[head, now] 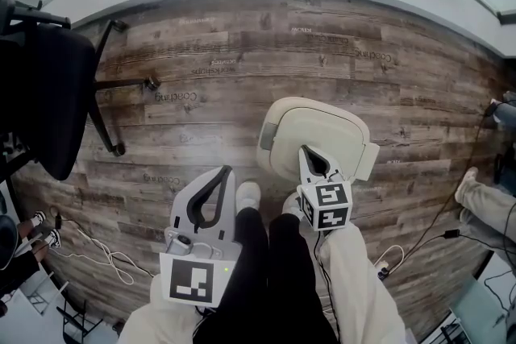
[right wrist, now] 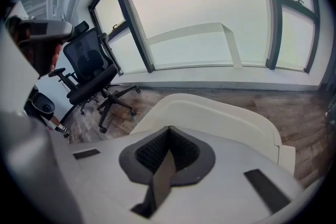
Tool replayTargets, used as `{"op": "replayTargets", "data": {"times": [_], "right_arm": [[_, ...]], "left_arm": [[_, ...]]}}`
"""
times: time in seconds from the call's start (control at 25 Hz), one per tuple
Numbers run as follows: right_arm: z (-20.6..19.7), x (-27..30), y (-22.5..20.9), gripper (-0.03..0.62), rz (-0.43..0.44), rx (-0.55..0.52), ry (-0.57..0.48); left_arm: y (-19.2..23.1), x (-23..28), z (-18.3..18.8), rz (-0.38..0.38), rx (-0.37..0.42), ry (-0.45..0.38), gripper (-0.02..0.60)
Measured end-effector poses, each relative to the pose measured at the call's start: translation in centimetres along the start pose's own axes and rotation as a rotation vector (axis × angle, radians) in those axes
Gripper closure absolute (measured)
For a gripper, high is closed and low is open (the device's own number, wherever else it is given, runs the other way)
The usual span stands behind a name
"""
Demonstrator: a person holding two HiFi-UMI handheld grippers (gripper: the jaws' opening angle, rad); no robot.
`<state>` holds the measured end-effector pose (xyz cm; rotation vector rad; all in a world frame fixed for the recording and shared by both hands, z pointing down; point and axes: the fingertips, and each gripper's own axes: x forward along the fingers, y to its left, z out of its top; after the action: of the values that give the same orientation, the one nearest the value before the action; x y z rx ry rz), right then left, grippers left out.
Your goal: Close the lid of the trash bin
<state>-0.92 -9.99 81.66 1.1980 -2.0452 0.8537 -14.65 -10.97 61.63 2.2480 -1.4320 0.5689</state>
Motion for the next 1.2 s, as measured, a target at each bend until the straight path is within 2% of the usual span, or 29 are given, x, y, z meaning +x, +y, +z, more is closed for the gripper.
{"op": "replayTargets", "data": {"times": [0.88,1.2], "right_arm": [[-0.7,1.3,-0.1,0.571,-0.010,-0.026,0.045],[-0.4,1.4,0.0,0.571,-0.015,-0.034,0.033]], "left_arm": [[-0.2,0.9,-0.2,-0.008,-0.002,0.019,0.574],[0.0,0.9,-0.6,-0.001,-0.011,0.022,0.574]]}}
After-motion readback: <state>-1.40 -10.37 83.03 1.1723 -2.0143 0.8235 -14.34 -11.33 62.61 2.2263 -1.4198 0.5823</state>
